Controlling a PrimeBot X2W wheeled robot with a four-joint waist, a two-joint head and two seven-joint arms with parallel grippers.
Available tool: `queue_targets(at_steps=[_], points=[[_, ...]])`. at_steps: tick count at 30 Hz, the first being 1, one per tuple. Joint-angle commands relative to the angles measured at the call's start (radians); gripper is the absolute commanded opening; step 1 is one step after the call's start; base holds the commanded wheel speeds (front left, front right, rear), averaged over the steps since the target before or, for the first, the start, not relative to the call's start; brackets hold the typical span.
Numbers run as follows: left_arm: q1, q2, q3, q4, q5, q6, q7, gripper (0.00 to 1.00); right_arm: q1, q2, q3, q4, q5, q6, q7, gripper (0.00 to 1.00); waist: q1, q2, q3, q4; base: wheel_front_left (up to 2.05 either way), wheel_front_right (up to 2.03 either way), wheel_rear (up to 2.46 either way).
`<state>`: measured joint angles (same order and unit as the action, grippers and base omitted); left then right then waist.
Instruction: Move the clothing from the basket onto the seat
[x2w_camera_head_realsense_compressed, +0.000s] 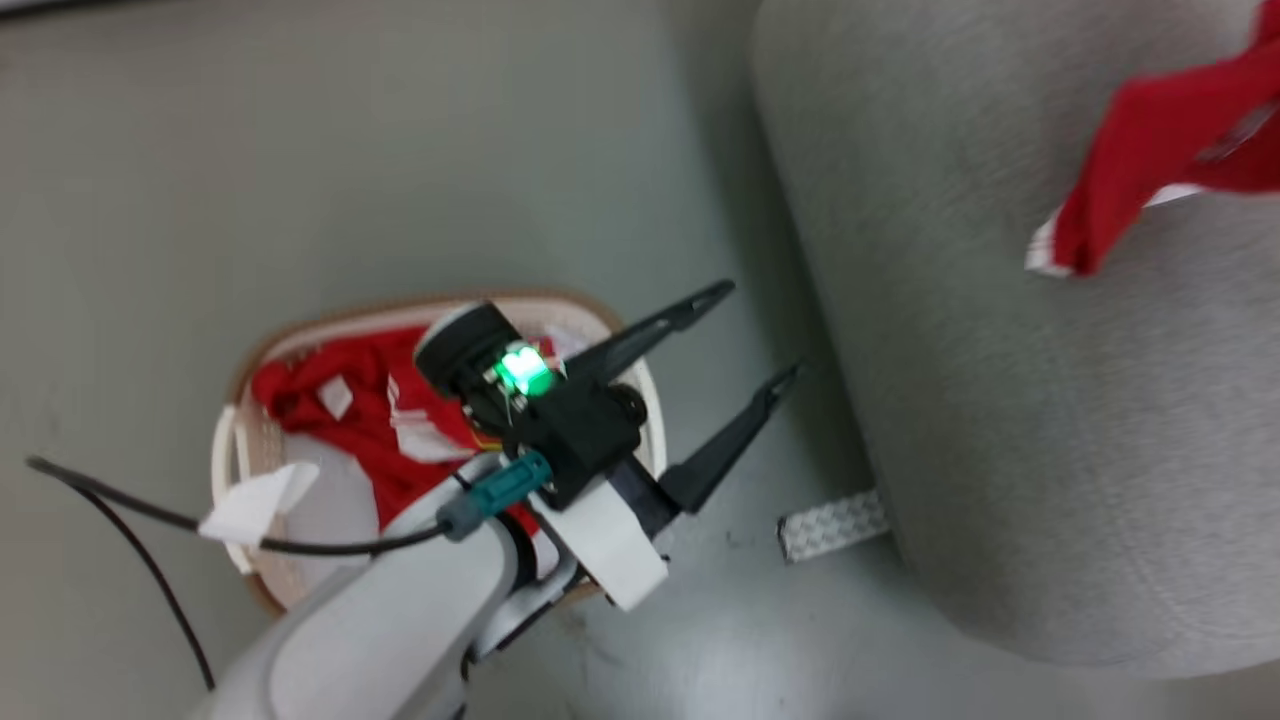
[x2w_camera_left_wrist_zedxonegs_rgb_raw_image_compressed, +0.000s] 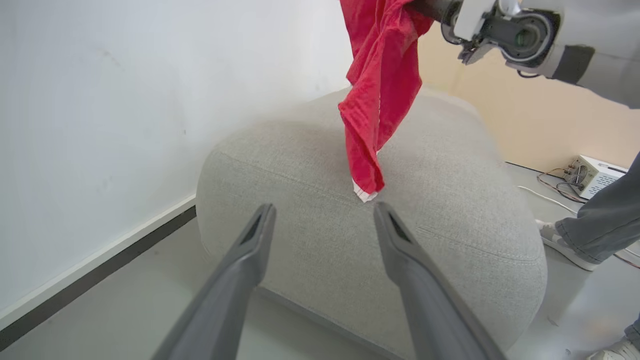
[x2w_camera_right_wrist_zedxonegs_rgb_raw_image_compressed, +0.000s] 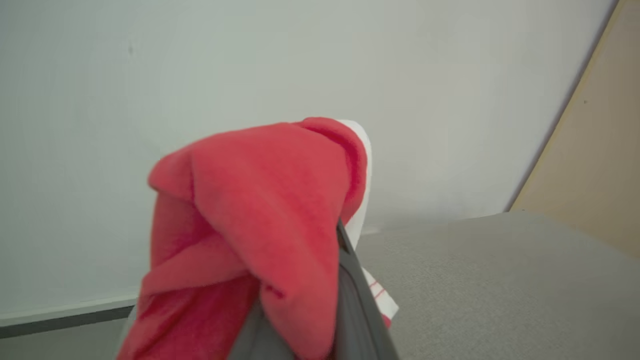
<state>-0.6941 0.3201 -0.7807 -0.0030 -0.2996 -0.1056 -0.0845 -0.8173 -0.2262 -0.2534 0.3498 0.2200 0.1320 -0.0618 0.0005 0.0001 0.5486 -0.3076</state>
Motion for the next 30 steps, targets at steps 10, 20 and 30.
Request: queue_targets(at_steps=[10, 20, 30], points=[[-0.064, 0.018, 0.024, 0.057, 0.000, -0.003, -0.077, 1.00, -0.192, 0.058, -0.436, 0.154, -0.365, -0.002, -0.001, 1.00, -0.0005, -0.0001, 0.222, 0.133, 0.00, 0.00, 0.00], [0.053, 0.046, 0.067, 0.177, -0.043, 0.042, -0.155, 1.00, -0.016, 0.161, -0.409, 0.209, -0.365, -0.002, -0.174, 1.00, -0.0005, -0.0001, 0.066, 0.123, 0.00, 0.00, 0.00], [0.258, 0.013, 0.167, 0.224, -0.081, 0.111, -0.180, 1.00, 0.322, 0.175, -0.163, 0.041, -0.214, -0.002, -0.203, 1.00, -0.0005, -0.0001, -0.200, 0.168, 0.00, 0.00, 0.00]])
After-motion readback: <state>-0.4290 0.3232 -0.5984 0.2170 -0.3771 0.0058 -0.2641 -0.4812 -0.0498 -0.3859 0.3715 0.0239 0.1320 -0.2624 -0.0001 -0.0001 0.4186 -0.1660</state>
